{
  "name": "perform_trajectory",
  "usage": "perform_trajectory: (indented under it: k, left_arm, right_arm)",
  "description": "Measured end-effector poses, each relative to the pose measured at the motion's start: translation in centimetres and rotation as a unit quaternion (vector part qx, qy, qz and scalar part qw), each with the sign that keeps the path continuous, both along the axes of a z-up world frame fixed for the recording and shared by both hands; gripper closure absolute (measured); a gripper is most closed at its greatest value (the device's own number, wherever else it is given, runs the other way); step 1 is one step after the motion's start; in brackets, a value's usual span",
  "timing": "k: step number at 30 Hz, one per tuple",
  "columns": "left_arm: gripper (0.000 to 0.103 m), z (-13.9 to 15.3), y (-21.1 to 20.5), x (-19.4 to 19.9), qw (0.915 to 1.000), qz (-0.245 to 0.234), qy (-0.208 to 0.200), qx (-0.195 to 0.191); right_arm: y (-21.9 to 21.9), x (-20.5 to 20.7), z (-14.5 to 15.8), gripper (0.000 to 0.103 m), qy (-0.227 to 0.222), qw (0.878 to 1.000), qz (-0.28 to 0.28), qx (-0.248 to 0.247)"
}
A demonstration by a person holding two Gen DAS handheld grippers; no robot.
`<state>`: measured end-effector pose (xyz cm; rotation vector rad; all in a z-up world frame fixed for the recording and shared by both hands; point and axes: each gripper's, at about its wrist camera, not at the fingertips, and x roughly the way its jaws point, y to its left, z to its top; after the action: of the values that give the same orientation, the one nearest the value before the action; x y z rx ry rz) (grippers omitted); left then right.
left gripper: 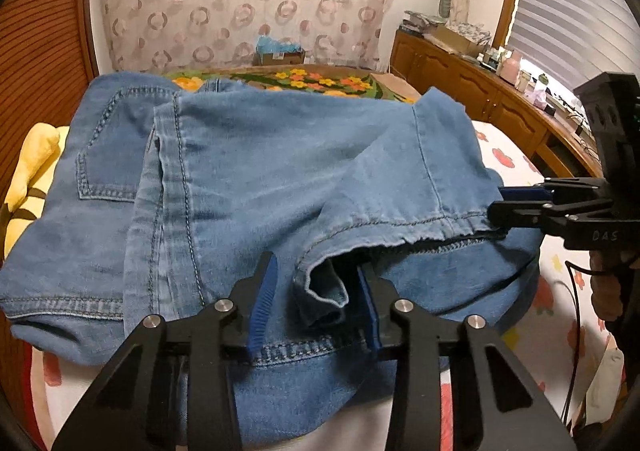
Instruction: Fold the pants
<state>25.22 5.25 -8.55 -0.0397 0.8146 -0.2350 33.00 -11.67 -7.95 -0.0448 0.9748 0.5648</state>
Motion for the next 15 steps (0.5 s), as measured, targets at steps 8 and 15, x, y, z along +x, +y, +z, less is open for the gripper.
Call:
perform_trajectory:
  k: [8,15]
  left_arm:
    - [0.086,0.1,0.2,0.4,1.0000,0.000,-0.007,0.000]
    - [0.094,2.2,0.1,-1.2,0.9995,-0.008,-0.028,-0.008]
  right_arm:
    - [1.0,2.4,-1.6,0.096,0.006,1.000,0.009,0.029]
    - [0.9,2.7,2.9,0.098,-0.058,0.997,0.027,0.053]
